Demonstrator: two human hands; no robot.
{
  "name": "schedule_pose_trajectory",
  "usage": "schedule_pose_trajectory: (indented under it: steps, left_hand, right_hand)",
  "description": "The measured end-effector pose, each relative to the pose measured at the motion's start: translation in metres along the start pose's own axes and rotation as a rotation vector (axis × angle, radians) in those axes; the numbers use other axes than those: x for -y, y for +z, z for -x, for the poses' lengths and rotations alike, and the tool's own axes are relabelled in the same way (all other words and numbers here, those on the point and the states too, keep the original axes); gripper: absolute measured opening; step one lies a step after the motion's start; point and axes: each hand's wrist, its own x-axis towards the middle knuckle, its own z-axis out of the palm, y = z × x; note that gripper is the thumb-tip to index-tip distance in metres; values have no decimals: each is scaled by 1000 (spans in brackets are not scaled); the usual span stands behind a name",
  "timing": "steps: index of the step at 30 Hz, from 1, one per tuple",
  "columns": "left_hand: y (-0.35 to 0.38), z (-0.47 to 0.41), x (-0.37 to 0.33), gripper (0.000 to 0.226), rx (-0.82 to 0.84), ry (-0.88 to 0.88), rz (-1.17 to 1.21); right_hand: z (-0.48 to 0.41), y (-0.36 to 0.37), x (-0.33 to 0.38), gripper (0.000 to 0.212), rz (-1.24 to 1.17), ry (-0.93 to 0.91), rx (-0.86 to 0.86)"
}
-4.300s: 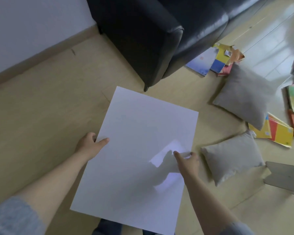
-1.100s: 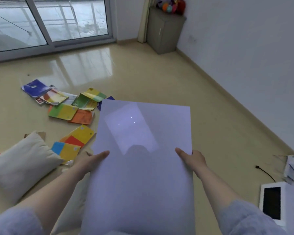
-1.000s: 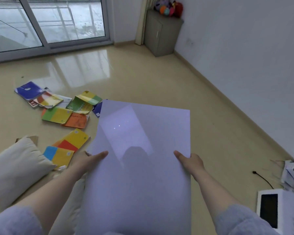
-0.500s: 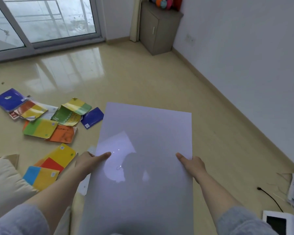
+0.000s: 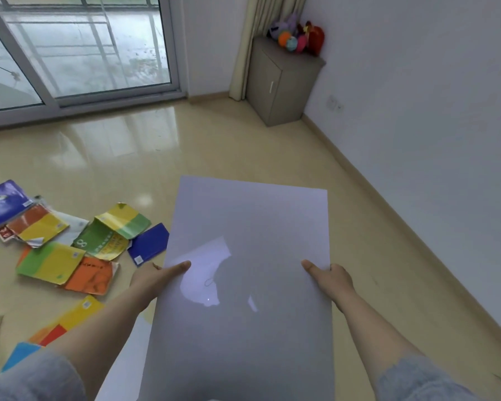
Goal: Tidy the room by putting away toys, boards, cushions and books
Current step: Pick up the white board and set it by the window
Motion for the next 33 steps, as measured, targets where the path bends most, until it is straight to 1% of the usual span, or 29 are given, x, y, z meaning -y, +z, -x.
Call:
schedule_pose_trajectory:
  steps: [4, 7, 8, 10, 11, 12, 14, 17, 19, 21, 24, 27, 29, 33]
  left_hand:
    - [4, -42, -37, 69, -28, -6, 35]
    - [8, -76, -82, 54, -66, -24, 55]
    - [9, -89, -96, 58, -85, -26, 62]
    - [8, -118, -120, 80, -101, -53, 82]
    - [7, -135, -131, 88, -112, -54, 84]
    - [6, -148, -138, 90, -119, -59, 84]
    - [3, -170, -158, 81, -150, -90, 93]
    - [-6, -186, -200, 64, -204, -70, 116]
    - [-13, -212, -216, 60, -251, -83, 126]
    - [-21, -235, -226, 61, -281, -108, 123]
    - [-36, -263, -230, 60, -267, -140, 160]
    - [-54, -290, -246, 48, -275, -165, 184]
    - [-78, -317, -264, 50, -287, -178, 194]
    - [-127, -355, -301, 62, -309, -173, 206]
  right_hand:
    - [-59, 2, 44, 71, 21, -35, 26]
    - [-116, -5, 92, 70, 40, -65, 54]
    - [-136, -8, 109, 71, 52, -82, 68]
    - [-172, -14, 145, 75, 66, -93, 104]
    - [-192, -17, 167, 74, 75, -118, 113]
    - [-206, -18, 183, 72, 76, -139, 129]
    - [-232, -20, 216, 67, 72, -157, 152]
    - [-264, -16, 257, 60, 87, -184, 187]
    - [-285, -8, 281, 54, 80, -183, 224]
    - [-304, 4, 303, 56, 79, -171, 239]
    - [-327, 22, 342, 59, 85, -170, 262]
    - [-345, 40, 392, 60, 123, -206, 268]
    - [-361, 55, 433, 65, 142, -218, 254]
    - [-379, 76, 502, 72, 156, -239, 261]
